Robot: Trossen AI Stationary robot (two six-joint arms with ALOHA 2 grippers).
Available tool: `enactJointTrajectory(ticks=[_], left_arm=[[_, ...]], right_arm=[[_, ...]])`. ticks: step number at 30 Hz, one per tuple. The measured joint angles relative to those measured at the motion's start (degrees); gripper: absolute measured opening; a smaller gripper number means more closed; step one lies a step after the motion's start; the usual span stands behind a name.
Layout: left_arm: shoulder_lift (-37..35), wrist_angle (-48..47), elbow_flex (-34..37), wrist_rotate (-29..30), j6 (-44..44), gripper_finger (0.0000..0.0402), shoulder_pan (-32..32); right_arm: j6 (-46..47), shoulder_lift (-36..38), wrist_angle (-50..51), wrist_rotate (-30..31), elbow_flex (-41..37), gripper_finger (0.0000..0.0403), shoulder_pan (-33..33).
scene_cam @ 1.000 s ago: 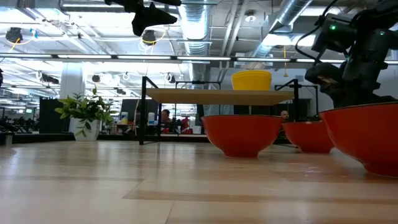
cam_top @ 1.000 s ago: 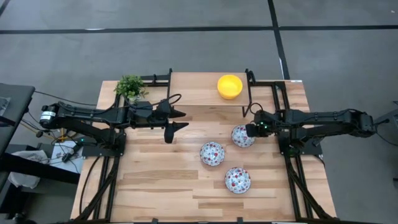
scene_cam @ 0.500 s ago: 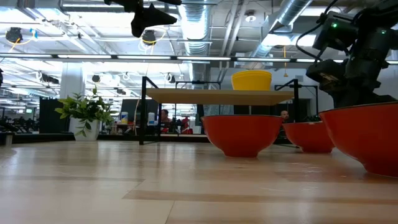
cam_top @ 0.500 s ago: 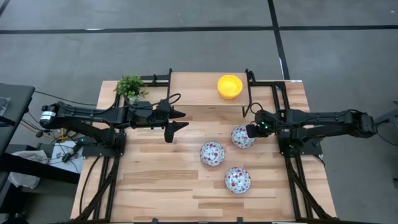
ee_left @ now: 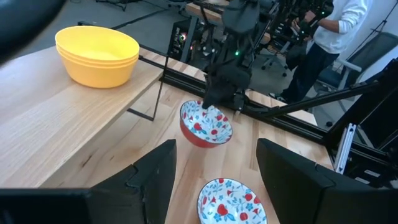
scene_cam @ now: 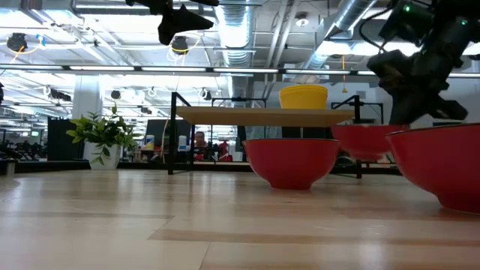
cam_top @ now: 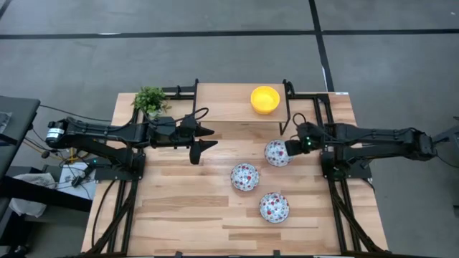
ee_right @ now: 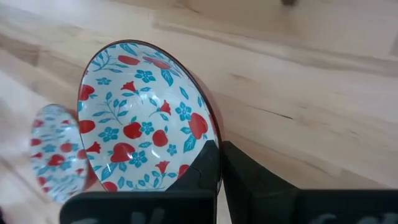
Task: Pick & Place Mini bowls
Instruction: Put the top orange bowl on the shelf
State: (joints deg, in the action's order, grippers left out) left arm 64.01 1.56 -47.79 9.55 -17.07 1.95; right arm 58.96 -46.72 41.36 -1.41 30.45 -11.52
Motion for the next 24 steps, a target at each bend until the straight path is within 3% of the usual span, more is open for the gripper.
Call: enactJointTrajectory(ticks=[7,13,24], left_arm=[[0.24,-0.13,0.0,0.02,-3.41,0.0222,-0.54],[1.26,0.08,-0.04,0.02,-4.88,0.0222,-0.54],[1.28,-0.49,-0.04,-0.87,-11.09,0.0222,-0.51]], right_arm=[[-0.99,-0.17,0.05,0.97,6.02,0.0,4.99],[-0.53,-2.02,0.1,7.89,12.48,0.0,12.82],[-6.64,-16.25,0.45,16.3,26.37,0.0,21.19]])
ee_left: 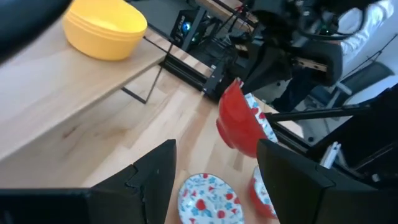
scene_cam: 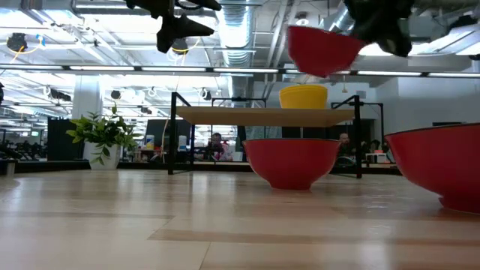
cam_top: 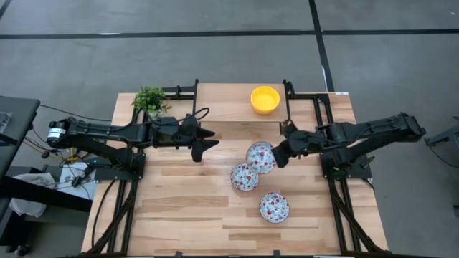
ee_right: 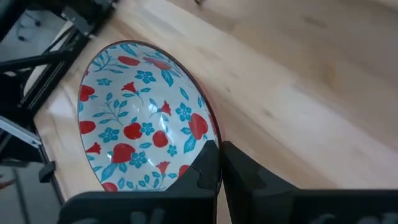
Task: Pick & Place Mini bowls
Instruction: Put the top orange bowl on the shelf
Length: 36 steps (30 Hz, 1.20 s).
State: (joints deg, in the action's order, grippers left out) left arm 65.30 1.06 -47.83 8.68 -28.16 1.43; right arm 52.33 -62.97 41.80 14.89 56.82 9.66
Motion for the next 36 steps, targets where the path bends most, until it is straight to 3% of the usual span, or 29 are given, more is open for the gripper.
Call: enactJointTrajectory(ticks=[8,14,22,27,36], left_arm=[[0.0,-0.02,0.01,-1.71,-2.46,0.0222,0.13],[0.0,-0.17,0.02,-1.72,-3.87,0.0222,0.13],[0.0,-0.18,0.02,-1.68,-3.68,0.0222,-0.35],[-1.47,-0.42,0.1,-1.32,3.09,0.0222,-1.69],[-6.91,0.2,0.02,14.67,11.56,0.0222,-2.21]], right_arm=[[-15.24,-11.59,0.48,10.87,14.59,0.0,-0.47],[-22.66,-18.0,6.76,20.37,24.74,0.0,-1.18],[-29.72,-24.83,9.42,28.97,32.16,0.0,-1.63],[-34.22,-28.28,9.86,33.16,36.54,0.0,-2.1],[-38.83,-31.65,8.31,40.13,42.35,0.0,-3.87]])
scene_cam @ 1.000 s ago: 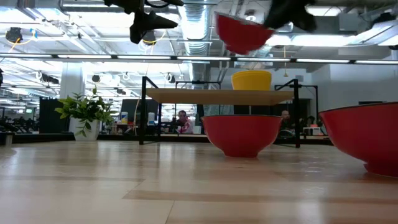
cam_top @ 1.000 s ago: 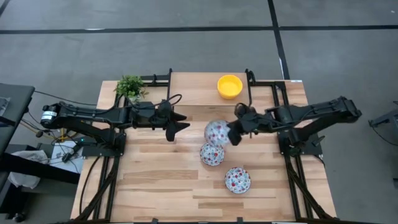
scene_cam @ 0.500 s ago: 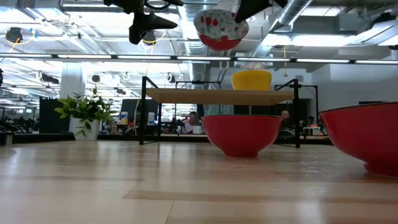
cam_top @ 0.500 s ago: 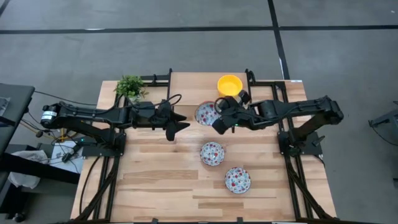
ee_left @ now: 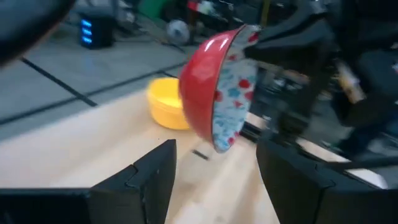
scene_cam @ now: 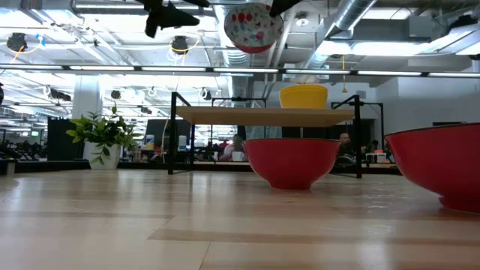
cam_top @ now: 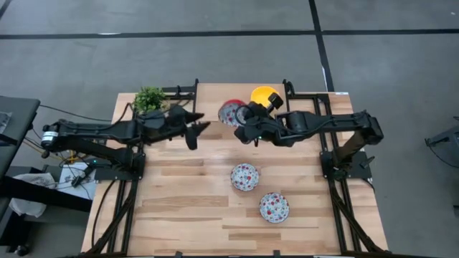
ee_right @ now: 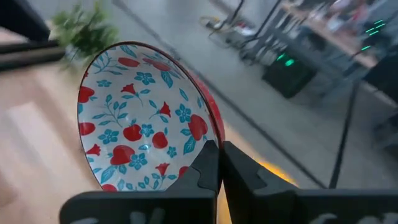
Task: Pick & Place Mini bowls
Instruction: Put the top orange bowl on the shelf
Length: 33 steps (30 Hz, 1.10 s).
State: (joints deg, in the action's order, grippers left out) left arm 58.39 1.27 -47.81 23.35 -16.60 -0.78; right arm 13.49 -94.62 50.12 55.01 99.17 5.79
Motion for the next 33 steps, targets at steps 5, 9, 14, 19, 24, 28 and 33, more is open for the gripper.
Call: enactJointTrajectory(ticks=[5,9,14,19,24,28,33], left_arm=[[0.05,0.15,0.0,6.46,1.75,0.0222,-0.02],[0.65,0.16,0.02,8.76,3.26,0.0222,-0.02],[0.94,2.9,0.02,10.33,8.44,0.0222,-0.02],[1.62,5.51,0.0,14.62,14.69,0.0222,-0.02],[2.75,7.88,0.04,17.43,15.34,0.0222,-1.29],[3.84,10.48,0.0,17.36,15.32,0.0222,-2.56],[4.39,13.03,0.02,14.7,14.89,0.0222,-2.76]], right_arm=[[-8.66,-1.93,-8.87,3.9,1.68,0.0,-0.92],[-16.15,-3.71,-15.5,6.4,2.4,0.0,-1.83],[-20.93,-5.19,-21.05,7.1,2.63,0.0,-2.75],[-21.07,-5.19,-22.35,7.07,2.63,0.0,-2.98],[-21.06,-5.19,-24.02,6.88,2.63,0.0,-3.31],[-21.04,-5.19,-24.05,6.85,2.63,0.0,-3.71],[-21.04,-5.19,-23.96,6.92,2.63,0.0,-4.06]])
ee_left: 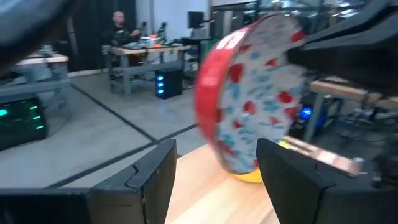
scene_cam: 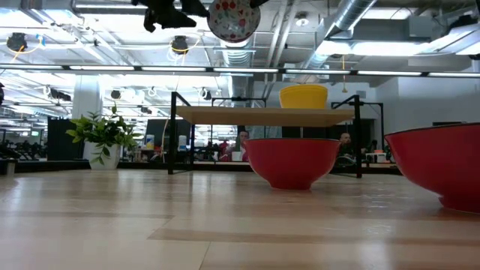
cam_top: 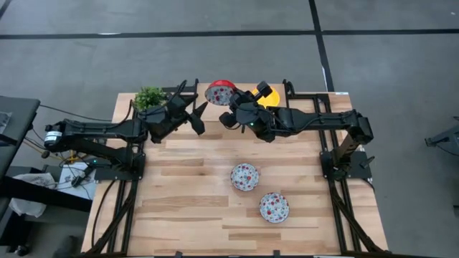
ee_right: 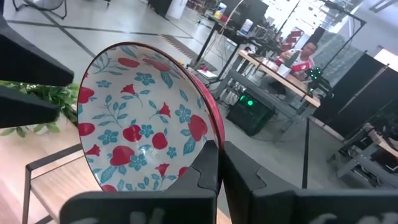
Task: Pick & Place Mini bowls
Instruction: Put the top orange bowl on the shelf
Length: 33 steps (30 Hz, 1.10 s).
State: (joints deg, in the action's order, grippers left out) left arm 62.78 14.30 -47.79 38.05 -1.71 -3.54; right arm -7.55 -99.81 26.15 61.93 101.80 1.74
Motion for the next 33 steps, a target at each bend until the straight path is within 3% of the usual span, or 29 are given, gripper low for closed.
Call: enactJointTrajectory(ticks=[13,29,33], left_arm=[[0.15,1.23,0.0,-0.56,-5.03,0.0208,-2.22],[2.75,5.66,0.0,-3.15,-6.84,0.0113,-3.42],[2.75,5.98,0.0,-6.9,-9.06,0.0078,-4.78]], right_arm=[[0.05,0.0,-0.45,-0.28,-0.02,0.0,0.1],[0.04,0.02,-1.22,-0.52,-0.02,0.0,0.52],[0.04,0.04,-1.22,-0.53,-0.04,0.0,0.81]])
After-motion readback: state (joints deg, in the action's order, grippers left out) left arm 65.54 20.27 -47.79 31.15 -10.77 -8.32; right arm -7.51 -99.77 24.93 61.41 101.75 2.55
